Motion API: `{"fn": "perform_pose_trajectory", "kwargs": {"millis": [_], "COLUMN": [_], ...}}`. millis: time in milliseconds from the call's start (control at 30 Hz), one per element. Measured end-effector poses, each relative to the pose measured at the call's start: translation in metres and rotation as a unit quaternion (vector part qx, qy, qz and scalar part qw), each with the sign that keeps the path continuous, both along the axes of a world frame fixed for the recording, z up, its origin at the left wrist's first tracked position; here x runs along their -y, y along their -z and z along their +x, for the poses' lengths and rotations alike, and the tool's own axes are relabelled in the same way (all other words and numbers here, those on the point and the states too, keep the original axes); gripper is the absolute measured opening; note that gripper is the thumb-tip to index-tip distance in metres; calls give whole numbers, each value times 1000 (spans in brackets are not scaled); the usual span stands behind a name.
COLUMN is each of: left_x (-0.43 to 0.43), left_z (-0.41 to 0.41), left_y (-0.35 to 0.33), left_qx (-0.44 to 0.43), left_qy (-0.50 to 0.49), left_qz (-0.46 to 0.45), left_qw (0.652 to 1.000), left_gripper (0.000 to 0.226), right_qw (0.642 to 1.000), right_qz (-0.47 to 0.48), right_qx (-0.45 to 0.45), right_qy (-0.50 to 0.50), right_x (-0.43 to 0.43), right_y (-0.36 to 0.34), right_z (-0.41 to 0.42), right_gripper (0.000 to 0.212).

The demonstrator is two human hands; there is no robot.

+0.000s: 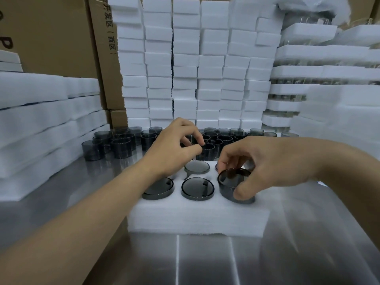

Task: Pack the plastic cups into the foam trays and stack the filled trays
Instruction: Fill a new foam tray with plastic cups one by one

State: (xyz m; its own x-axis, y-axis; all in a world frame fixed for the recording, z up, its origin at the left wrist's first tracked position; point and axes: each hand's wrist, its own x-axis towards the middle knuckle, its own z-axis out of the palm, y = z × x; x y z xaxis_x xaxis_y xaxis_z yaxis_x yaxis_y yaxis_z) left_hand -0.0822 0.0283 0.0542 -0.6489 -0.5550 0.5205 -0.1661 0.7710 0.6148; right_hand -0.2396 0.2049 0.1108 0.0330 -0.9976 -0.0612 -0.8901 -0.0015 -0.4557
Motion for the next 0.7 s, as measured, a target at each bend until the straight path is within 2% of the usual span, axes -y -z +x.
{"fn": "perform_pose_trajectory", "kwargs": {"millis": [200,333,367,467,500,600,633,700], "left_x": [1,0,0,2,2,5,7,15], "left_z": [-1,0,0,0,0,-1,-2,-3], "left_y": [0,0,0,-1,-2,0,0,2], "left_qx": [-11,-6,-6,-8,-9,12,15,-24], "left_qy": [-2,-2,-1,2,1,-20,-27,-41], "left_qz": [4,8,7,-3,-7,-12,-11,17], "left_qw": [1000,1000,1000,1000,1000,1000,999,999], "left_gripper": [21,22,21,12,14,35,40,41], "right_qw": [998,1000,1000,985,986,997,997,988], "right_qz": [4,21,-5,-136,-138,-52,-54,-134], "right_qx": [55,15,17,102,93,-38,-33,70], "right_qy": [3,6,5,-5,-16,-46,-47,-42], "right_x": [-4,-5,-4,6,10,23,26,27], "right_y": [-2,-3,-2,5,11,46,52,51], "right_z": [-16,-19,-16,5,13,25,25,17], "right_gripper": [39,44,48,50,51,91,93,75]}}
